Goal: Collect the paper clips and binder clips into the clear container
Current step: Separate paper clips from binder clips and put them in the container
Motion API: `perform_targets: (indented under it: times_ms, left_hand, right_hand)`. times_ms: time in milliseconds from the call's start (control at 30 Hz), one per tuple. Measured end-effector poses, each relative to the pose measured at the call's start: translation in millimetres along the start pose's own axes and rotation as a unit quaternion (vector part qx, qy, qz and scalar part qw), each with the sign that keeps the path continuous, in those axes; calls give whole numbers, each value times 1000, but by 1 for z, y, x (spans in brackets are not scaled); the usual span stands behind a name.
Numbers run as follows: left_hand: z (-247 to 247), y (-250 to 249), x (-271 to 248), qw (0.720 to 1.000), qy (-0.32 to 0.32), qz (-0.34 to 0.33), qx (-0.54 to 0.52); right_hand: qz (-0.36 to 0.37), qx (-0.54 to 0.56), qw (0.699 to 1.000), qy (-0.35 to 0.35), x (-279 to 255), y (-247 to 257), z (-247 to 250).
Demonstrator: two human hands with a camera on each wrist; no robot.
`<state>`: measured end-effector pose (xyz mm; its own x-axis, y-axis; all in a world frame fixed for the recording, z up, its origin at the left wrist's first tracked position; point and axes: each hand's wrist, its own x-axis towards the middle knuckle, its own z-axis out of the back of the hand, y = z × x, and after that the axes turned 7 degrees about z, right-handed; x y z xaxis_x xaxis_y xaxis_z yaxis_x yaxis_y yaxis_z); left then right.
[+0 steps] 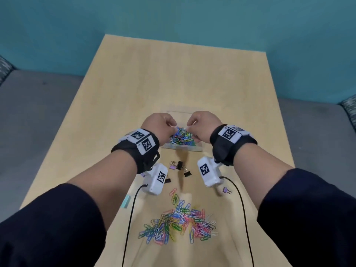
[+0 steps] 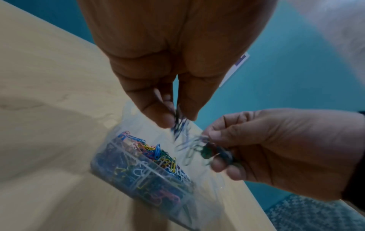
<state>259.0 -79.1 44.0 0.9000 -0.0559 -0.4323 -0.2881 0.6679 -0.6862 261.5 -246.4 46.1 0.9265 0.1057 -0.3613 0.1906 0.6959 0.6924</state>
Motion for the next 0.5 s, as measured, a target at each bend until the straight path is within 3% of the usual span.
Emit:
perform_targets:
  times_ms: [100, 200, 300, 367, 433, 500]
  left_hand:
    - [0, 14, -12, 998, -28, -34, 54]
    - [6, 47, -60, 988, -47, -98, 107]
    - [2, 94, -125, 971, 34, -107, 210]
    - [-7, 128, -163, 938, 119, -103, 308]
    - [-18, 153, -192, 903, 143, -132, 383]
    - [-31, 166, -209, 885, 131, -145, 422]
  right_hand:
    - [36, -122, 992, 10, -24, 0, 1]
    - [131, -208, 969, 3, -85, -11, -5]
    - [180, -302, 929, 114, -157, -43, -27]
    - [211, -373, 885, 182, -197, -68, -45]
    - [227, -441, 839, 222, -224, -90, -57]
    - [234, -478, 815, 229, -233, -104, -64]
